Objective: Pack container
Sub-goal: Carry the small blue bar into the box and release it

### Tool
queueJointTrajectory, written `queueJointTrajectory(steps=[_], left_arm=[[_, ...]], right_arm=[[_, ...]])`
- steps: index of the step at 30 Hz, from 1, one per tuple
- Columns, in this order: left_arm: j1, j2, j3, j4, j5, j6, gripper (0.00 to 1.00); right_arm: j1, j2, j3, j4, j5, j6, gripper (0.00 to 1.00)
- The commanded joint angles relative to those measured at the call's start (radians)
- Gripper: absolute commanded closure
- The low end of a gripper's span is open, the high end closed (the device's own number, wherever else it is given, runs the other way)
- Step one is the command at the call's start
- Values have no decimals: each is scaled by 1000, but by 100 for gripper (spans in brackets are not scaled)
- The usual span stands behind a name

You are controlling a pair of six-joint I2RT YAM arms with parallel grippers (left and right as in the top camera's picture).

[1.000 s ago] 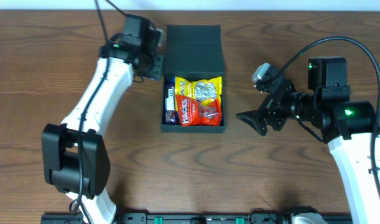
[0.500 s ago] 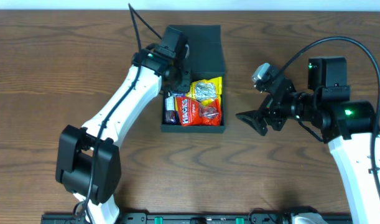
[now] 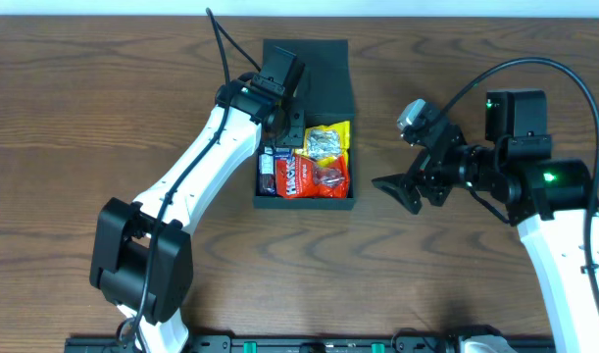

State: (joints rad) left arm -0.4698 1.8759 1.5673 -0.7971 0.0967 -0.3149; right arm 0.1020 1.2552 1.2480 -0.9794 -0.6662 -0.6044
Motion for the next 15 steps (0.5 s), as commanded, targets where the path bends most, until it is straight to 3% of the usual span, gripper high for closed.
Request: queueJointTrajectory(steps=[1,8,11,14,15], left_arm=[[2,1,46,-3,-19,5,51],[69,-31,110,13,-125,5,53],[115,-32,112,35,-130,71,65],[167,-32,112,72,-130,132,94],[180,-32,112,81,-130,137,94]], right_arm=[[-7,-14,1,-2,-18,6,1],[-7,-14,1,-2,-18,5,1],[-7,-14,1,-2,-18,5,1],[-7,-14,1,-1,-19,6,1],[-7,-14,1,-1,-19,5,1]])
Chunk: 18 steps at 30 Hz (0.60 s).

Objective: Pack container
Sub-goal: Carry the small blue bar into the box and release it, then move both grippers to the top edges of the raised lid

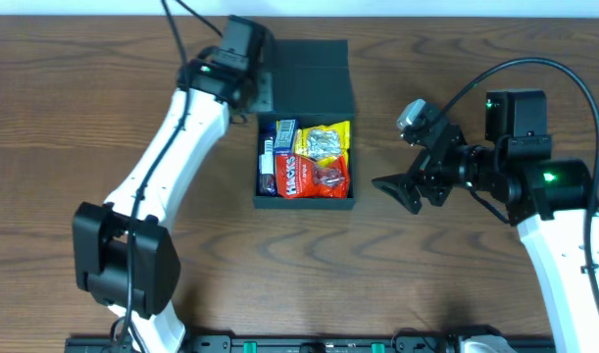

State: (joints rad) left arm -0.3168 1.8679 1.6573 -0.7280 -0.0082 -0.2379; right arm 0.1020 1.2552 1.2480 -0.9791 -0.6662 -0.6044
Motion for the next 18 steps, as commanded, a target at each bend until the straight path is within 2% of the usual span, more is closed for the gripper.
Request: queueJointTrajectory(steps=[1,4,6,8,10,13,16,17,18], left_arm=[[45,-24,22,23,-25,59,94],[100,-24,22,54,-23,59,94],[148,-23,20,94,19,72,94],[225,-8,20,163,182,111,94],[281,11,20,212,275,109,94],[331,45,20,272,397,104,94],[340,86,20,314,460,68,94],[336,108,20,319,483,51,94],[332,124,20,318,499,38,94]], right_arm=[[-7,-14,1,-2,-19,6,1],[-7,-14,1,-3,-20,12,1],[-1,-14,1,-8,-34,99,1],[5,-13,1,7,-82,160,1],[11,-13,1,39,-124,182,1],[28,-5,1,87,-126,253,1],[42,24,1,139,-108,315,1],[49,48,1,168,-73,332,10],[54,69,1,195,-39,346,30]])
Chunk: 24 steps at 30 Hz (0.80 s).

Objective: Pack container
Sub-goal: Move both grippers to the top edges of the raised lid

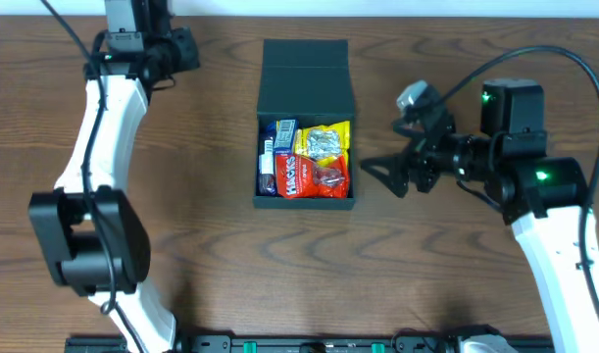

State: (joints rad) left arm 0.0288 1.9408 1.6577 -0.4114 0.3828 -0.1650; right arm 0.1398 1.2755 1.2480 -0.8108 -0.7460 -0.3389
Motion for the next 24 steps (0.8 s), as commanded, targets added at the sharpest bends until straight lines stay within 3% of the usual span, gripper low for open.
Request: queueJointTrajectory(steps=[1,2,4,11,15,24], left_arm=[[-19,69,20,0,124,-43,94],[-23,87,20,-1,148,-47,94],[-32,124,20,-12,185,-52,95],[-57,166,19,-22,186,-108,94],[-79,193,19,-18,138,-205,94],[-80,308,26,75,172,-336,94]], right_arm=[[19,72,1,58,85,103,55],[19,98,1,97,142,150,76],[18,170,1,194,289,272,98],[9,465,1,469,343,309,99],[-4,619,1,591,257,454,99],[-49,712,2,703,248,612,98]])
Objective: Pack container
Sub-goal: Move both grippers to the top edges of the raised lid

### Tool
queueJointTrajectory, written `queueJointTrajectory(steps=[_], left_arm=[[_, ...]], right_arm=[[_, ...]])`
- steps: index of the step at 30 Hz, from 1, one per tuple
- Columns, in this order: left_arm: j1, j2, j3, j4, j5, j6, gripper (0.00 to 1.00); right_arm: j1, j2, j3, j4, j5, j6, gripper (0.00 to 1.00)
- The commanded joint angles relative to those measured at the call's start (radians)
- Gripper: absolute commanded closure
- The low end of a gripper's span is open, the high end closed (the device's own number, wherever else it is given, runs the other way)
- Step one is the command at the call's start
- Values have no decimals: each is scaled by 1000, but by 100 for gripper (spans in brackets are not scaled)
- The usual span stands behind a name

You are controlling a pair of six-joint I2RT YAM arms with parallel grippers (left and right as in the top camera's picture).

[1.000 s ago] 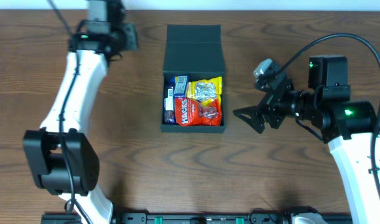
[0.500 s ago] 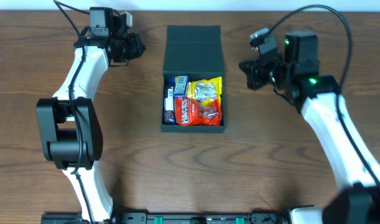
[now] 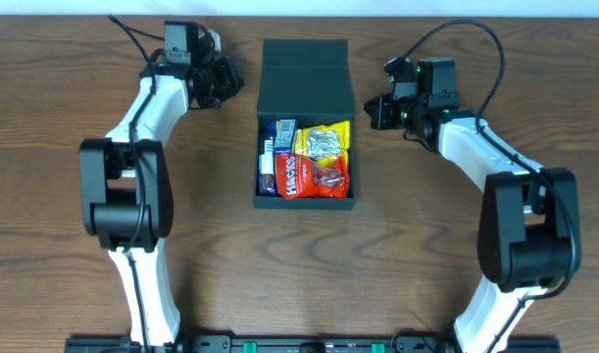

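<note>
A black box (image 3: 258, 201) sits open at the table's middle, its lid (image 3: 306, 74) folded back flat toward the far side. Inside lie a red packet (image 3: 314, 178), a yellow packet (image 3: 324, 140), a blue-white packet (image 3: 284, 131) and a dark bar (image 3: 267, 169). My left gripper (image 3: 230, 82) hovers just off the lid's left edge, fingers spread, holding nothing. Off the lid's right edge, my right gripper (image 3: 374, 111) points at the lid and looks open and empty.
The brown wooden table (image 3: 74, 226) runs all around the box. Both white arms reach in from the near side along the left and right. A black rail (image 3: 299, 343) lines the near edge.
My left gripper has come from the far left corner to the lid's left edge. The right gripper has gone from beside the box body up to the lid's right edge.
First my left gripper was over the box's upper left corner while the right one hung open to the box's right. Then the left was off by the lid, and a blue-white packet lay in that corner. It then stood far left. Now both flank the lid.
</note>
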State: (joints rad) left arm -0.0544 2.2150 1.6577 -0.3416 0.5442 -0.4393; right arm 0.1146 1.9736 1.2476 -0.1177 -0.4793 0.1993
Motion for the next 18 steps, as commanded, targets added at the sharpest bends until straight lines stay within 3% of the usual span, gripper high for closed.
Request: queueJointTrajectory(steps=[1,5,18], left_arm=[[4,50,31,7,23,-69,95],[5,115,72,3,137,-83,94],[-19,126,76,0,182,-92,94]], right_arm=[[-28,23,2,19,-25,91,99],[-29,55,24,27,-62,93,99],[-10,159,57,54,-154,145,99]])
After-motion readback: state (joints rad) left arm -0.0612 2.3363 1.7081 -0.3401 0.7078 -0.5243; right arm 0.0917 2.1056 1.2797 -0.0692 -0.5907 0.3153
